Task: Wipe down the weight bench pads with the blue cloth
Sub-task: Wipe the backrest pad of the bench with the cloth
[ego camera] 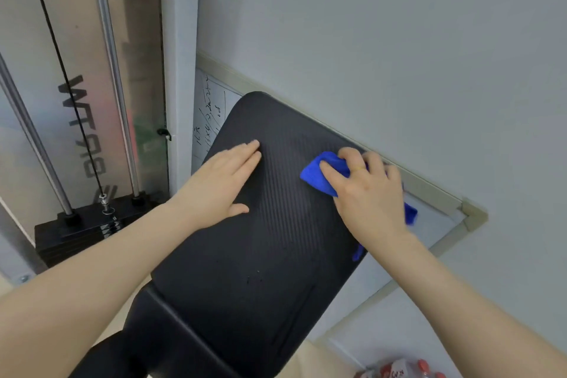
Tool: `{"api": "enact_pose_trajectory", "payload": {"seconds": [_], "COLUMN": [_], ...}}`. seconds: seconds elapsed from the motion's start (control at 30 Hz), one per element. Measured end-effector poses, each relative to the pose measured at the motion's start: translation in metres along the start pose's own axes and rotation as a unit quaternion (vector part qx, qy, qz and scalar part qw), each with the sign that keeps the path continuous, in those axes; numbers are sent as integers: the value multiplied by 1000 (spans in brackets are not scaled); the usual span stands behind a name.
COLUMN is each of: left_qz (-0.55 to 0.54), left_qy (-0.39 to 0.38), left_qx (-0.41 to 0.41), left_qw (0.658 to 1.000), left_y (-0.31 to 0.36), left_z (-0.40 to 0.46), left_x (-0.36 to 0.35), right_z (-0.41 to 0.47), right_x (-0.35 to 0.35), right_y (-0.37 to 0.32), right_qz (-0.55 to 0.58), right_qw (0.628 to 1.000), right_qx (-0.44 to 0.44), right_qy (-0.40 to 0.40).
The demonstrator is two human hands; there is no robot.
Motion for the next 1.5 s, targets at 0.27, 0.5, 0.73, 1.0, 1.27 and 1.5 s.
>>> {"api": "enact_pose_trajectory", "payload": {"seconds": [0.27, 0.5, 0.73, 1.0, 1.27, 1.5], "left_qz": [-23, -75, -105, -134, -165, -212], "left_qy": [-6, -5, 17, 12, 29, 25], "left_qx": [109, 107, 112, 123, 114, 103], "left_qw": [994, 991, 988, 983, 979, 971], "left_y": [-17, -15, -22, -16, -23, -30], "left_z": [21, 17, 19, 18, 16, 13], "left_x": [-6, -5, -8, -8, -13, -10], "right_z": [100, 54, 111, 142, 66, 152], "right_x": [-16, -8, -23, -11, -17, -30], "right_y": [-61, -20, -50, -62, -55, -112], "right_qz": [-6, 70, 6, 66, 19, 6], "right_qw": [1000, 997, 999, 986, 994, 996], "right_qx": [13, 8, -4, 18, 26, 56], "right_qy": [-26, -21, -43, -155, -103, -65]}}
Point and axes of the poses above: each hand's wrist, its own z-axis towards the middle knuckle, its own x-axis out of the back of the hand, y = z × x, the point moved 1 cm from there along z, towards the middle knuckle, and after that the axes turned 9 degrees about -z, right-handed, at the moved point
